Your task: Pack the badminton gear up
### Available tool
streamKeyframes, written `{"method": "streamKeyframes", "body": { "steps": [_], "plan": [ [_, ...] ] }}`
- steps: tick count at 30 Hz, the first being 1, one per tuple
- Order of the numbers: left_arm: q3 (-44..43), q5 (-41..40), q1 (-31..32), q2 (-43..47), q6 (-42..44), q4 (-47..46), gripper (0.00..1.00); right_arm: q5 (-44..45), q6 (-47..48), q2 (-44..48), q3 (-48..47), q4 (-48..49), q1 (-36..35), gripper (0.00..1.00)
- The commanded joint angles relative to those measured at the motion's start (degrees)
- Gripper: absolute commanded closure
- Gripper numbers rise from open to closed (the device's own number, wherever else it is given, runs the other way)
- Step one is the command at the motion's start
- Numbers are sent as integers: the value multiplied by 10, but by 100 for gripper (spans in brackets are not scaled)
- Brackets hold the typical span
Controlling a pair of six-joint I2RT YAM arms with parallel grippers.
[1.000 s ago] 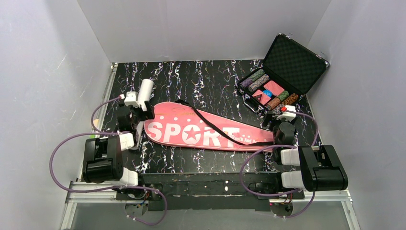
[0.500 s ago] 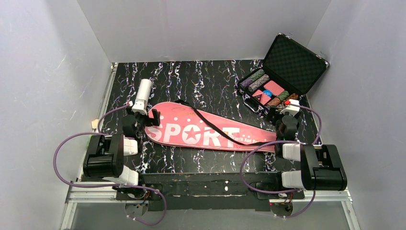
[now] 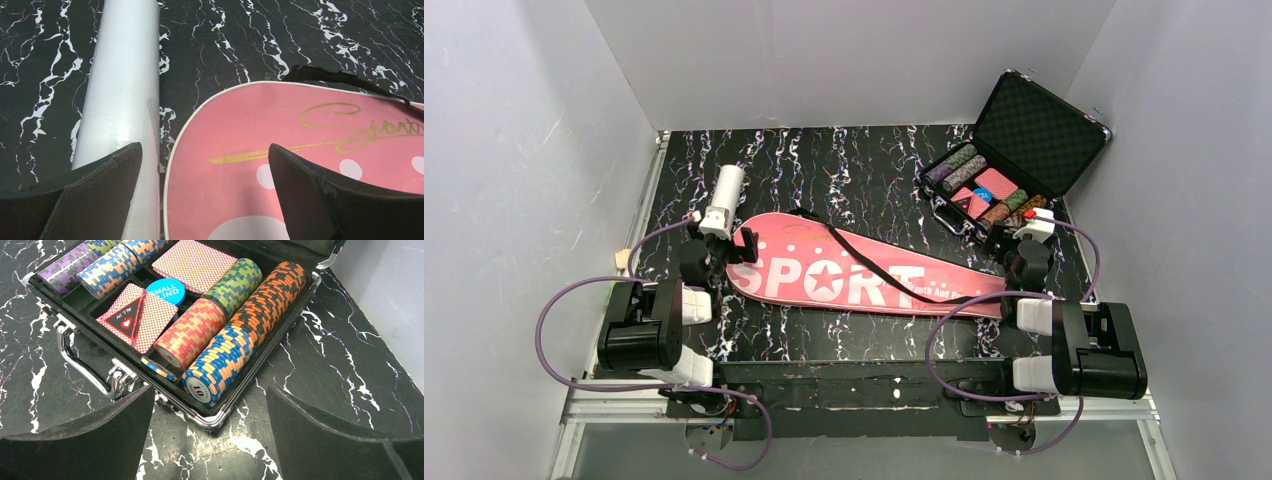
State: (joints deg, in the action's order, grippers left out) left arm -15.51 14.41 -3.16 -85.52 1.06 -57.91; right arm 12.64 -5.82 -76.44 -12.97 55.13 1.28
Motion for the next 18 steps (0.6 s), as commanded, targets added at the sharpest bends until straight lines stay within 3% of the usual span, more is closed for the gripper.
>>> {"method": "streamKeyframes", "body": {
  "steps": [1, 18],
  "plan": [
    [-9, -4, -1, 4, 3, -11, 2, -3, -2, 9, -13, 16, 1, 10],
    [-8, -5, -2, 6, 3, -8, 2, -3, -2, 9, -13, 16, 1, 9]
  ]
}}
